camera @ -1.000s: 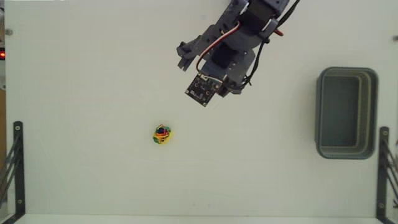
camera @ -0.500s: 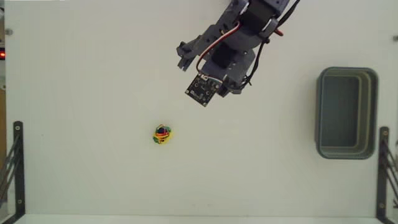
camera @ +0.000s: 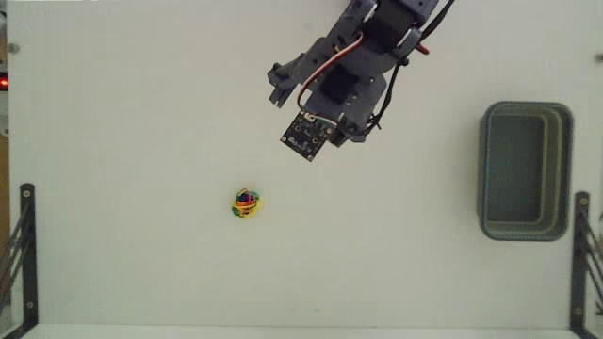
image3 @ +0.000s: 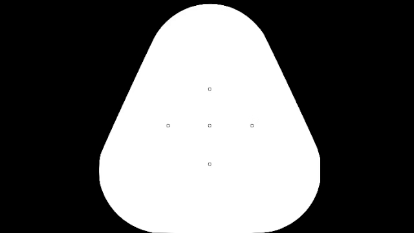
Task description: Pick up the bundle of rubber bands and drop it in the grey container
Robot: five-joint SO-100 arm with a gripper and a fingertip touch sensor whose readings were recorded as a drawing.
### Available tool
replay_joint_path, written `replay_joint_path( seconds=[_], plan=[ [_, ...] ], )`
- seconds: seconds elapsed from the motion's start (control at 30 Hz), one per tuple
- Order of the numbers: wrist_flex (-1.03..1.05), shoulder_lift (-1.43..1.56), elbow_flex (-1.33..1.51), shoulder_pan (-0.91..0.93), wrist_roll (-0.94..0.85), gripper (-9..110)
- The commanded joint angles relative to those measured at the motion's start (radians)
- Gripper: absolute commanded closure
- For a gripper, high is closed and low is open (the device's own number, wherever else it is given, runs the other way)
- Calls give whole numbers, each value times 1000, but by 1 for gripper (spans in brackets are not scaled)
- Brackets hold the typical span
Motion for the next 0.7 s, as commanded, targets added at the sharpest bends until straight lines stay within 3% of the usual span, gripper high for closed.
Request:
replay_joint_path(
  seconds=[0.0, 0.67],
  plan=[
    [19, 32, -39, 7, 5, -9],
    [-185, -234, -101, 7, 5, -9]
  ],
)
